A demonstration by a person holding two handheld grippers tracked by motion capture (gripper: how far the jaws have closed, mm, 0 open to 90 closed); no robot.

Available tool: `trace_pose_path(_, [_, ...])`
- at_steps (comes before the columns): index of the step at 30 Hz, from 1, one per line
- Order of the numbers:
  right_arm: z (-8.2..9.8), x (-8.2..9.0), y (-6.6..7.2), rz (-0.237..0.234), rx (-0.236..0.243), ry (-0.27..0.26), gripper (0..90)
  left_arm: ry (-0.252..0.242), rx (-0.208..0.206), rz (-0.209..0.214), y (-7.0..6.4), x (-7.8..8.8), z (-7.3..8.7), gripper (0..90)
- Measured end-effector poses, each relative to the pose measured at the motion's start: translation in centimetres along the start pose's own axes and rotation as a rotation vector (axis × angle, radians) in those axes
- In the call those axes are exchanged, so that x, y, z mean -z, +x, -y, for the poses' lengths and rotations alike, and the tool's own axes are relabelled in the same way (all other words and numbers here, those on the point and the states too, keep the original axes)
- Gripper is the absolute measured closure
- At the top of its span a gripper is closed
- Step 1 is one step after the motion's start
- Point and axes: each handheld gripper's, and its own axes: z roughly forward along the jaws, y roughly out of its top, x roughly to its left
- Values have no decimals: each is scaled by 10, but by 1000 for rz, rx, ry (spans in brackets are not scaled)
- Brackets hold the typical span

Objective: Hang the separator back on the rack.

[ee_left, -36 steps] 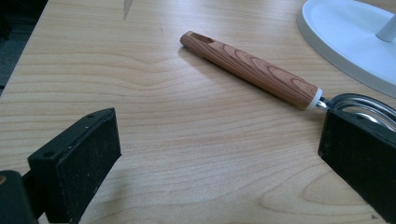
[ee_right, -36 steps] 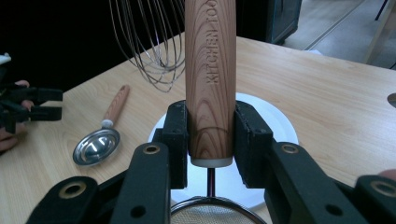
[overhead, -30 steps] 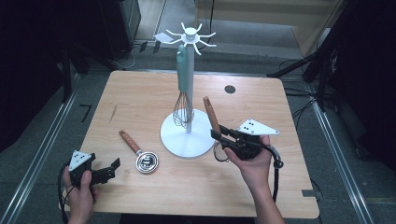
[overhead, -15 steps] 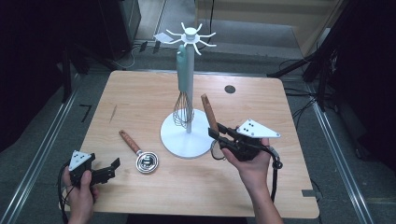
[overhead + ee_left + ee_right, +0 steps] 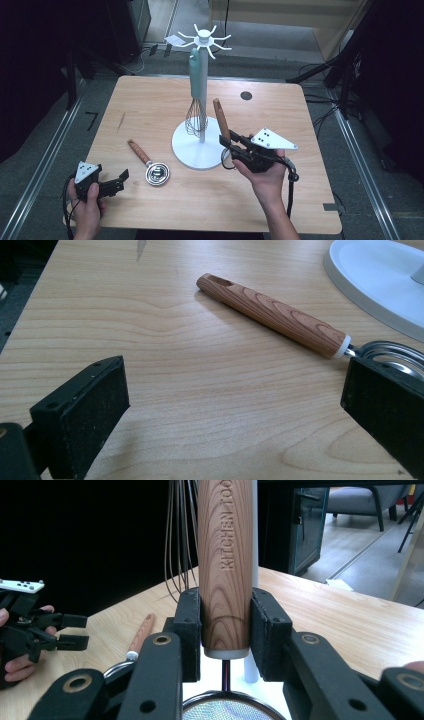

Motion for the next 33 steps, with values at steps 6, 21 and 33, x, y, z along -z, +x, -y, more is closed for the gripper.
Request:
trace_pose_path(6, [-3, -2, 1, -4, 18, -14, 704, -10, 2, -29, -1, 1, 0, 0])
trace_pose_path(21, [-14, -1, 3, -5, 44, -66, 704, -23, 25, -57, 0, -2, -2, 0])
trace_pose_path(33, [-24, 3, 6, -9, 29, -88, 704, -30, 24, -62, -1, -3, -2, 0])
